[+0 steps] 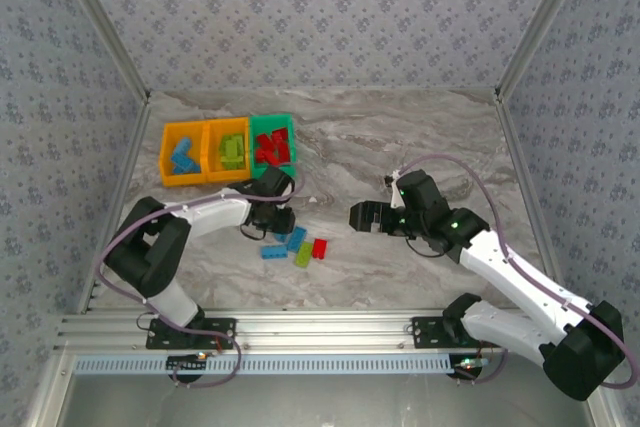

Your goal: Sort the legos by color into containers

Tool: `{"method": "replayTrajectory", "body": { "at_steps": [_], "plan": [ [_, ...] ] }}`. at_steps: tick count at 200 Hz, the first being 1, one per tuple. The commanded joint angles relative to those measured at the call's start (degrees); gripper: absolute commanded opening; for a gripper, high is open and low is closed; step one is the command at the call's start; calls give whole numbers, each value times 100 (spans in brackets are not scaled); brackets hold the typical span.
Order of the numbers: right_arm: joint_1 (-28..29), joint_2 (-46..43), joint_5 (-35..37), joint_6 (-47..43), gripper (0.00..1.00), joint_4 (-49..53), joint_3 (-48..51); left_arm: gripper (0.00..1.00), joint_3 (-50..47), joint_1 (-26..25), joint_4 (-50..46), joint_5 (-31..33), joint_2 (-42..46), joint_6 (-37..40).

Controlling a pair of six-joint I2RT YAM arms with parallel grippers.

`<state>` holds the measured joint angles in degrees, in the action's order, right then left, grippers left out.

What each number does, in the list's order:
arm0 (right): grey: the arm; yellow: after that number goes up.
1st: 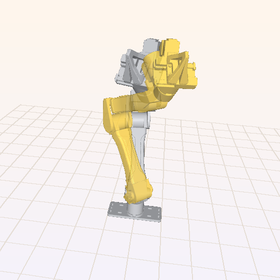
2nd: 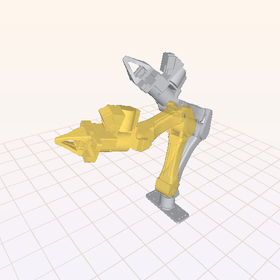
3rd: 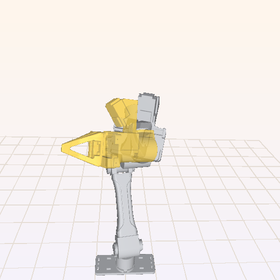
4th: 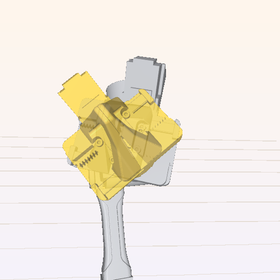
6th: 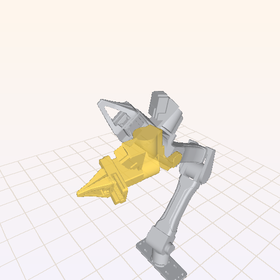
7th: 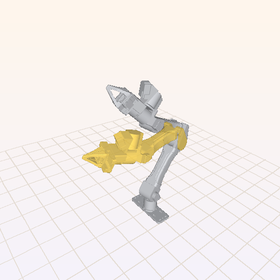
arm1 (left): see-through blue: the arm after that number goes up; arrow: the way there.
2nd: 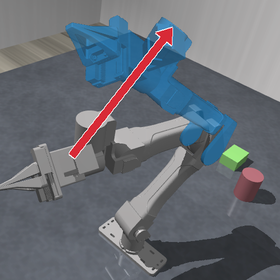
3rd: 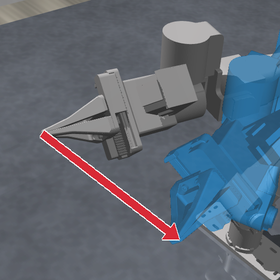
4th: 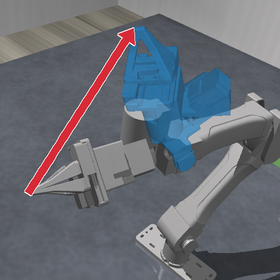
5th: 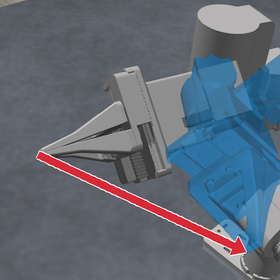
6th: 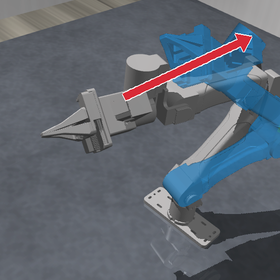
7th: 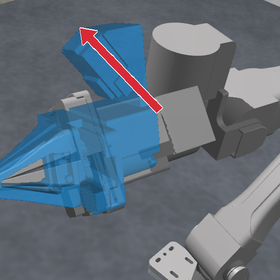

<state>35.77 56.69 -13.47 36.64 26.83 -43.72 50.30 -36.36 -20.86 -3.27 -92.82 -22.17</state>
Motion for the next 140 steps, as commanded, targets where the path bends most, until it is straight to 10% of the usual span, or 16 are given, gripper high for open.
{"method": "replayTrajectory", "body": {
  "at_steps": [1,70,140],
  "plan": [
    [102,206,-509,-187,100,-90,-91,16,12,139,-25,213,574,21],
    [837,853,-422,-696,100,16,-631,15,383,2408,199,1667,2285,523],
    [864,299,-83,-576,100,336,-543,17,1803,4084,906,1645,134,954]
  ]
}}
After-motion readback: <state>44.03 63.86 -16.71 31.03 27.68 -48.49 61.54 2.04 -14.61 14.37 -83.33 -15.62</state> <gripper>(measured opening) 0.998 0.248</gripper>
